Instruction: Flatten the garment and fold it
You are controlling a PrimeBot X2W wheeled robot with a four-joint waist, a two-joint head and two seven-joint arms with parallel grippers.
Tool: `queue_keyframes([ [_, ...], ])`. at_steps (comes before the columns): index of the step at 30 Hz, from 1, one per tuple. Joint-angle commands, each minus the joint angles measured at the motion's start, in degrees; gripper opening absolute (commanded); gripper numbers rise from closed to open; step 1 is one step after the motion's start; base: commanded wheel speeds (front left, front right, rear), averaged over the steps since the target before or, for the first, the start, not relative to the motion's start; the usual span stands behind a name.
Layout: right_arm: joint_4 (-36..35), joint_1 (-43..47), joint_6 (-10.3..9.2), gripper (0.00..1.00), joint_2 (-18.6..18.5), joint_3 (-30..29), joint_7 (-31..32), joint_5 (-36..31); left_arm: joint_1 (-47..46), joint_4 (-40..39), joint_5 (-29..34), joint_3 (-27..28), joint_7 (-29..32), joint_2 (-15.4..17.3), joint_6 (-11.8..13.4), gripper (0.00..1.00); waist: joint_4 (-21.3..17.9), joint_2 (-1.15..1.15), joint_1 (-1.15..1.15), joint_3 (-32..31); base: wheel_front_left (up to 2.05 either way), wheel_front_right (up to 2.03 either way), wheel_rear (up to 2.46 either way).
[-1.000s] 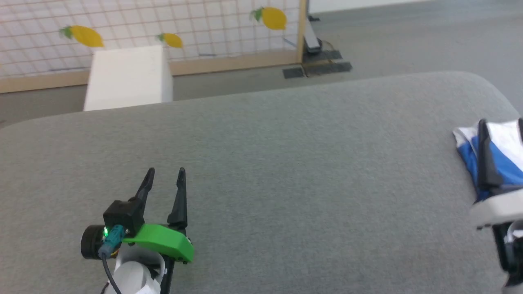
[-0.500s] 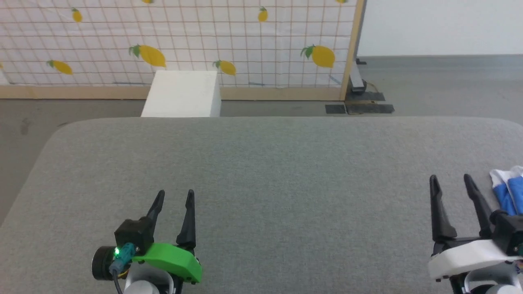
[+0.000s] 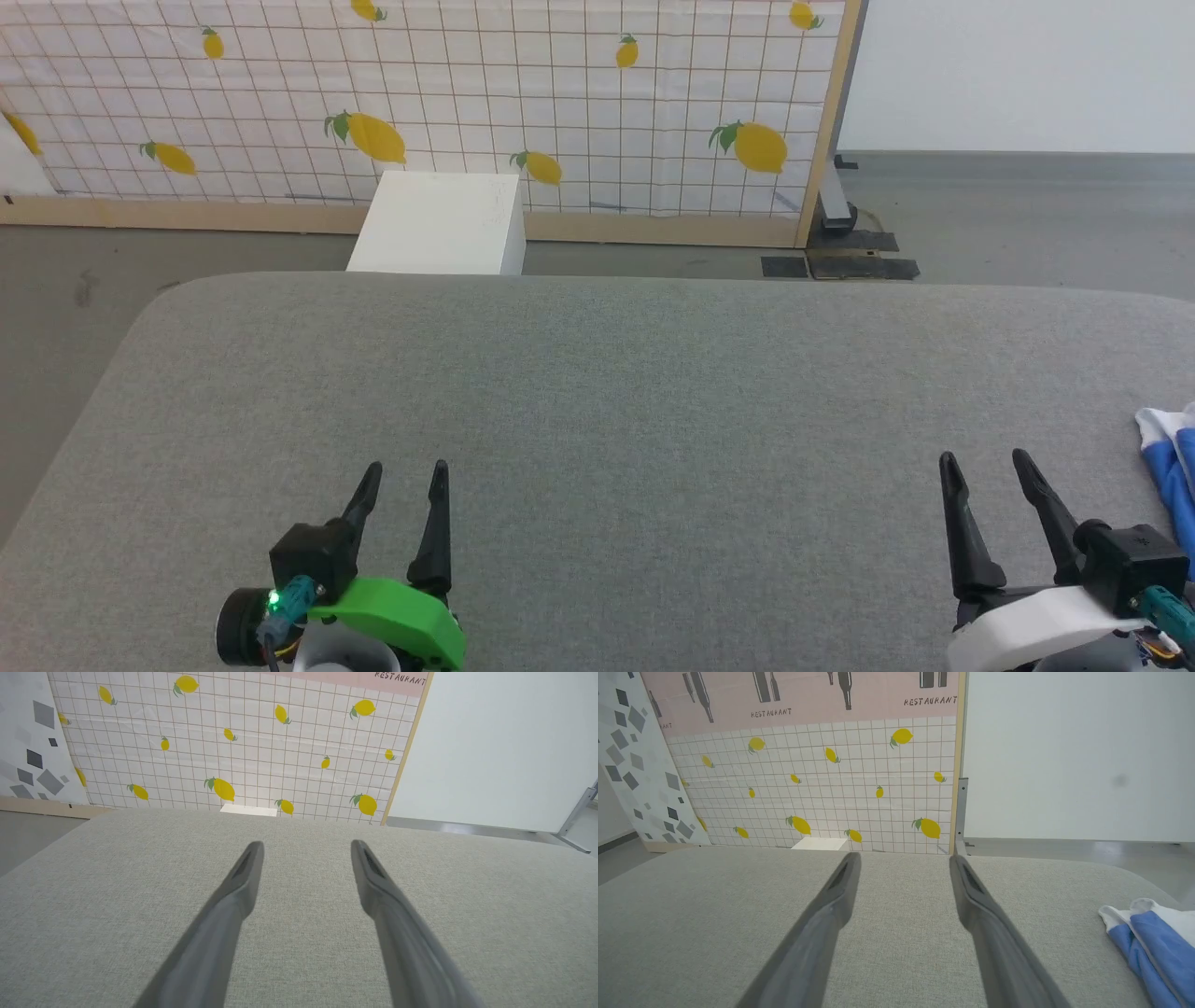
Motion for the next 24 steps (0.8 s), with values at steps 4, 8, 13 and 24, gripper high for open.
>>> queue_keyframes([
  [4, 0.1, 0.0, 0.0, 0.0, 0.0, 0.1, 0.1, 0.3, 0.0, 0.2, 0.0, 0.0, 0.0, -0.1, 0.0, 0.0, 0.1, 0.0, 0.01, 0.1, 0.0, 0.0, 0.0],
  [8, 0.1, 0.0, 0.0, 0.0, 0.0, 0.1, 0.1, 0.3, 0.0, 0.2, 0.0, 0.0, 0.1, 0.0, 0.0, 0.0, 0.1, 0.0, 0.01, 0.1, 0.0, 0.0, 0.0],
  [13, 0.1, 0.0, 0.0, 0.0, 0.0, 0.1, 0.1, 0.3, 0.0, 0.2, 0.0, 0.0, 0.1, 0.0, 0.0, 0.0, 0.1, 0.0, 0.01, 0.1, 0.0, 0.0, 0.0],
  [24, 0.1, -0.4, -0.01, 0.0, 0.0, 0.4, 0.5, -0.2, 0.1, -0.9, 0.8, 0.4, 1.1, -0.1, 0.3, 0.0, -0.2, 0.0, 0.01, 0.5, 0.0, 0.0, 0.0],
])
